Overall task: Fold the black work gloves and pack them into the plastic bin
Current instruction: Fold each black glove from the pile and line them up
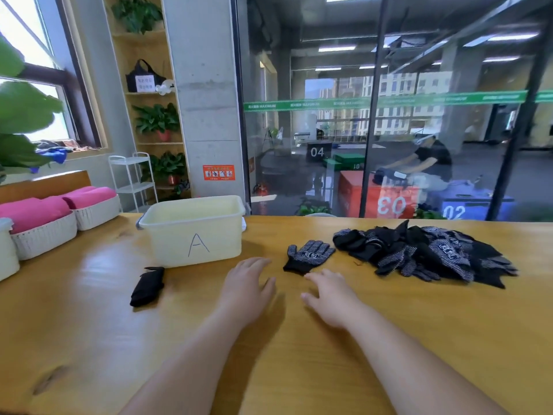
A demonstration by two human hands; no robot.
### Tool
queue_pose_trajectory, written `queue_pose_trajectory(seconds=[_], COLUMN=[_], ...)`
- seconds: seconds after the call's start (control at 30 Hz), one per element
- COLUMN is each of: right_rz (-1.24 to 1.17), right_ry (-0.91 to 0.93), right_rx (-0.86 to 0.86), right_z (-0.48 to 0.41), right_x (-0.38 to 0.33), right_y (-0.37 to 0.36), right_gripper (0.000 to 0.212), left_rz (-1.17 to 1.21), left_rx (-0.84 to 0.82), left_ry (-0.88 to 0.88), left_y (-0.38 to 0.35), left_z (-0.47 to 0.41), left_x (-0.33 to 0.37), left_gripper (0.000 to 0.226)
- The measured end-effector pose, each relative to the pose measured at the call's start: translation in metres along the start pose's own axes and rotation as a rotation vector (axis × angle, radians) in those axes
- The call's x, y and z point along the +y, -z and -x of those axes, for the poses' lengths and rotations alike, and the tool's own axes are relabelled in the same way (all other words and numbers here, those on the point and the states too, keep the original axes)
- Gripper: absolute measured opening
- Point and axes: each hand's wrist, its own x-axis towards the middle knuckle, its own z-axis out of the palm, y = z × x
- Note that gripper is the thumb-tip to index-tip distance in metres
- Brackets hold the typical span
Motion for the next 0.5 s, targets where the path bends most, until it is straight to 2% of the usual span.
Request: queue_pose_trajectory(seconds=[0.27, 0.5], right_rz=[0.036, 0.138], right_ry=[-0.121, -0.194], right_rx=[0.072, 0.206], right_z=[0.012, 0.013], right_x=[0.077, 0.115], right_y=[0.021, 0.022], right_gripper=[0.059, 0.056], left_rz=[-0.021, -0.148], left_rx=[-0.151, -0.292], left_ry=[-0.102, -0.062], left_y=[-0.055, -0.090], left_z=[-0.029, -0.044], left_x=[0.068, 0.091], left_gripper=[0.056, 0.069])
